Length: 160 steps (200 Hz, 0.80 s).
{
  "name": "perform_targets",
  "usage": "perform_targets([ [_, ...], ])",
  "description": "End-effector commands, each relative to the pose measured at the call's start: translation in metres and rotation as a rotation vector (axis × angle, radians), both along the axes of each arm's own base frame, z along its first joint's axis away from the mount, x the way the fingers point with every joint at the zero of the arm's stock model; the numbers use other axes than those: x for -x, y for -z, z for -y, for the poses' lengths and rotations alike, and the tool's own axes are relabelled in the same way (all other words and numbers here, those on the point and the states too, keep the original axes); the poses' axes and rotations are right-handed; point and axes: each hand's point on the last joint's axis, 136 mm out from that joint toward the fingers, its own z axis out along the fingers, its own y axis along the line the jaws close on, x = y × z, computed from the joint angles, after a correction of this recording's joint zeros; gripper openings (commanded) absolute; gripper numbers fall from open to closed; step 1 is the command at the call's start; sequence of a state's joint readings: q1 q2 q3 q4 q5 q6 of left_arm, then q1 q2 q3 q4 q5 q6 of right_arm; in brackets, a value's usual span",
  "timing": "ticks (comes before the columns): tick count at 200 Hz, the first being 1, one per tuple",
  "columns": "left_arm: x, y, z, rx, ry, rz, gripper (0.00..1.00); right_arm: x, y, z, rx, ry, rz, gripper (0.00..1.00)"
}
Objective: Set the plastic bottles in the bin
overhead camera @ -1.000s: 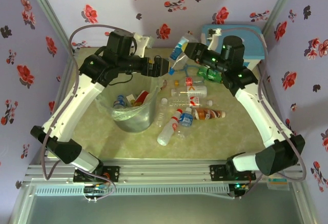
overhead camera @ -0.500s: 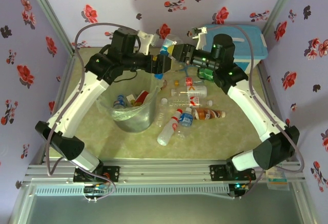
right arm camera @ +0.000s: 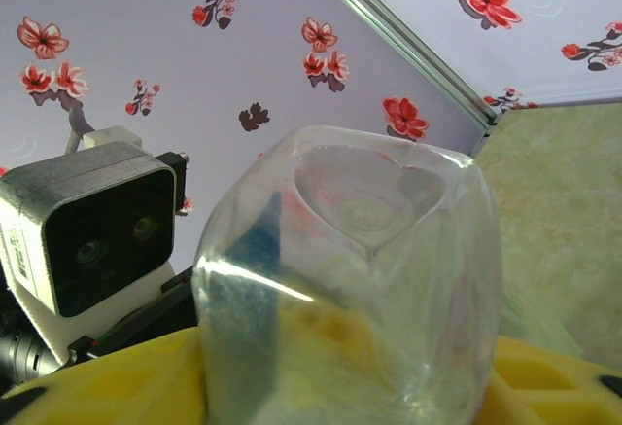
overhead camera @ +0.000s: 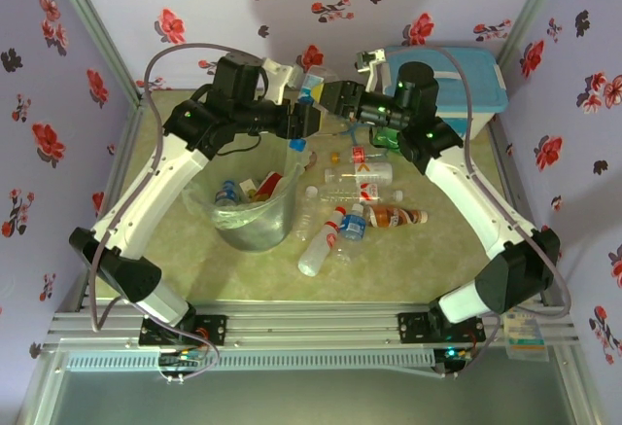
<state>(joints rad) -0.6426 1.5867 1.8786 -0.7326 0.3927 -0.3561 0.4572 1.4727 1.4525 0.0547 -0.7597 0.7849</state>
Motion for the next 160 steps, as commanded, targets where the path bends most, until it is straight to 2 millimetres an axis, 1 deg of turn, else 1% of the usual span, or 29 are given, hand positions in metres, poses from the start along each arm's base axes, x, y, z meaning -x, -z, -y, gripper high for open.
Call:
perform_targets([
  [1,0.000,-0.009,0.003,0.022,0.010,0.020,0.47,0.008,-0.020,-0.007,-0.025,-0.048,0.060,0.65],
  [26,-0.002,-0.007,-0.004,0.019,-0.014,0.013,0.46,0.004,-0.023,-0.003,-0.010,-0.033,0.073,0.83],
  [47,-0.001,-0.007,-0.020,0.005,-0.053,0.013,0.45,-0.003,-0.026,0.014,0.019,0.031,0.089,0.99],
  [65,0.000,-0.007,-0.038,-0.002,-0.096,0.002,0.45,-0.012,-0.026,0.037,0.034,0.121,0.092,0.99],
  [85,0.004,-0.003,-0.057,-0.011,-0.138,-0.028,0.45,-0.021,-0.020,0.060,0.038,0.202,0.081,0.99],
  [93,0.005,0.000,-0.064,-0.018,-0.157,-0.041,0.45,-0.023,-0.018,0.067,0.032,0.225,0.078,0.99],
  [112,0.010,0.010,-0.082,-0.049,-0.199,-0.080,0.44,-0.029,-0.007,0.079,0.031,0.265,0.047,0.99],
  [122,0.014,0.020,-0.091,-0.090,-0.219,-0.104,0.44,-0.031,-0.002,0.083,0.035,0.278,0.033,0.99],
  [126,0.018,0.029,-0.095,-0.124,-0.224,-0.136,0.44,-0.033,0.001,0.085,0.038,0.283,0.026,0.99],
  [143,0.032,0.057,-0.109,-0.223,-0.232,-0.199,0.43,-0.035,0.008,0.092,0.054,0.307,0.013,0.99],
  [160,0.044,0.080,-0.121,-0.291,-0.244,-0.252,0.43,-0.038,0.016,0.098,0.073,0.331,0.001,0.99],
])
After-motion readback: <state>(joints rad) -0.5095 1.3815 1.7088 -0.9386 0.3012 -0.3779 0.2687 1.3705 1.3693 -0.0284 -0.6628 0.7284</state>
